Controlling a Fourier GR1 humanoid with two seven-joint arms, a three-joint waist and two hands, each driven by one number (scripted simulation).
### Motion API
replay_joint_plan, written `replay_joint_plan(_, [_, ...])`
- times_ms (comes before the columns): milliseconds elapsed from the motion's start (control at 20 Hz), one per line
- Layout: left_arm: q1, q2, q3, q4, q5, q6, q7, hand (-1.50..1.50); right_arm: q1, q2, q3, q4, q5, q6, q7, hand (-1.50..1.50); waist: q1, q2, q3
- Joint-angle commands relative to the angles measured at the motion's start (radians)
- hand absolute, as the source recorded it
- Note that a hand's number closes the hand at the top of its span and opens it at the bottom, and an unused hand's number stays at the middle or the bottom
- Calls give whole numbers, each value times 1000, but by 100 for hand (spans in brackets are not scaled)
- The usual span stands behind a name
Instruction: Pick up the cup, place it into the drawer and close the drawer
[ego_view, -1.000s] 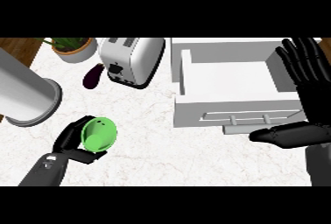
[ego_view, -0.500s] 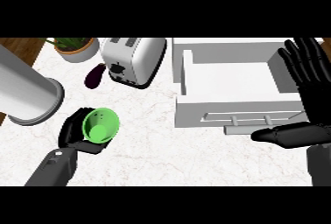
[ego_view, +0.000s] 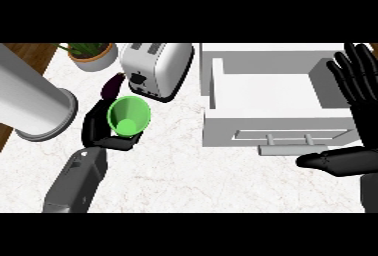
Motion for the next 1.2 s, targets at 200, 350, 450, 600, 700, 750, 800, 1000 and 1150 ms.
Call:
replay_joint_plan(200, [-143, -118, -88, -247, -5, 99, 219, 150, -14, 6, -14, 60, 23, -6, -55, -150, 15, -5, 2])
replay_joint_plan(350, [-211, -111, -114, -343, -4, 119, 362, 150, 10, 40, 26, 33, 62, -37, -38, -150, 17, -7, 2])
replay_joint_plan(450, [-242, -122, -179, -380, 34, 185, 411, 150, 15, 38, 25, 58, 65, -22, -74, -150, 8, -4, 1])
replay_joint_plan(600, [-387, -123, -172, -399, 20, 261, 574, 150, -36, 15, -2, 84, 49, -22, -53, -150, 8, -3, 1])
replay_joint_plan(700, [-427, -123, -218, -347, 36, 296, 572, 150, -5, 21, 2, 104, 56, -5, -105, -150, -5, 2, 1])
replay_joint_plan(750, [-456, -123, -254, -343, 57, 340, 600, 150, -21, 25, 16, 105, 85, -24, -94, -150, -8, 2, 1])
replay_joint_plan(800, [-488, -123, -223, -396, 38, 337, 687, 150, 0, 0, -13, 30, 41, -13, -36, -150, -4, -3, 1])
replay_joint_plan(1000, [-646, -123, -288, -237, 87, 470, 722, 150, -27, 6, -6, 64, 29, -4, -31, -150, -29, 6, 1])
replay_joint_plan(1150, [-716, -123, -324, -128, 104, 493, 769, 150, -23, 24, 18, 36, 44, -15, -31, -150, -37, 7, 1])
